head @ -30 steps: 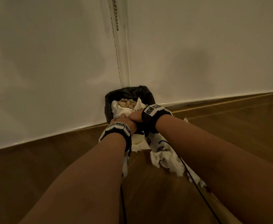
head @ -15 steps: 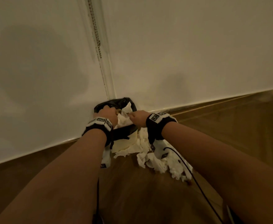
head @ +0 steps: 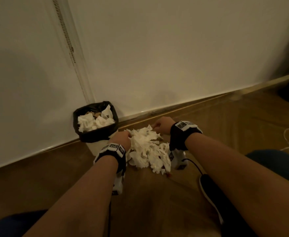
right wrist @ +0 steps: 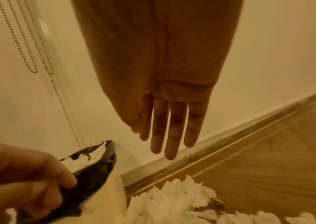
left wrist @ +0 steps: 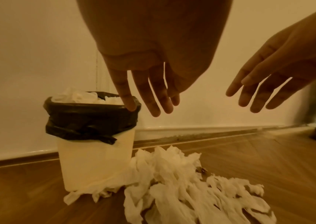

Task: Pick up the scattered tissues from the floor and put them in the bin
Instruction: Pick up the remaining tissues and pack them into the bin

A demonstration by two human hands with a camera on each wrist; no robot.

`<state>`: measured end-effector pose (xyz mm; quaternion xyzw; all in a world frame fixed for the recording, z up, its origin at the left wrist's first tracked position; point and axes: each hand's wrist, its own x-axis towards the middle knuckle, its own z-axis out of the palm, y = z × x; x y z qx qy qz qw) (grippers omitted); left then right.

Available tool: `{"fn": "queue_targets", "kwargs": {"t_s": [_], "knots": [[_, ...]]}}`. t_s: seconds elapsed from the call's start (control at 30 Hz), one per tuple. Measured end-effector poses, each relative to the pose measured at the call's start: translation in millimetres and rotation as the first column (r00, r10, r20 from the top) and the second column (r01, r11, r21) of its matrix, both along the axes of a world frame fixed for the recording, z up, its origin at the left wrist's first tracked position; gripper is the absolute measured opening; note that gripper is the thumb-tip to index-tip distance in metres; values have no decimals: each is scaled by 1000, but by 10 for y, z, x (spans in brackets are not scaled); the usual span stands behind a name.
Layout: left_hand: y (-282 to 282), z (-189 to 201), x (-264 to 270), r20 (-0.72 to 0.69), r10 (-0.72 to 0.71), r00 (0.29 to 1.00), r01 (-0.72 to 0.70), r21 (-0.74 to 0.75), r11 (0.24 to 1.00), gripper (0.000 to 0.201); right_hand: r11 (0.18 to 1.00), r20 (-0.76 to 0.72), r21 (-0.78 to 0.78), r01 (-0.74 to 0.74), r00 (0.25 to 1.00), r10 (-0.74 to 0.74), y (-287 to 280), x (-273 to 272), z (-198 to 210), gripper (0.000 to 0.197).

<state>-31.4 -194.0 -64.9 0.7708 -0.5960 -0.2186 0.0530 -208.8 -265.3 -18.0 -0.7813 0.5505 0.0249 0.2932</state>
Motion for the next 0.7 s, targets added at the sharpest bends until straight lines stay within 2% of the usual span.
{"fn": "queue_targets", "kwargs": {"t_s": [0.17, 0.3, 0.5, 0.7], "knots": [[2, -151, -407, -52, -86, 995, 87, 32, 996, 30, 984, 10, 88, 153, 988, -155, 26, -563, -210, 27], [-81, -318, -725, -36, -166, 985, 169, 107, 980, 27, 943, 4, 202, 263, 963, -269, 63, -865, -464, 26], [-249, -726, -1024, -61, -218, 974, 225, 161, 961, 27, 902, -64, 298, 312, 949, -307, 75, -1063, -896, 26], [-374, -1106, -1056, -27, -264, 964, 262, 260, 929, 35, 906, -111, 281, 317, 948, -297, 53, -960, -1353, 28]]}}
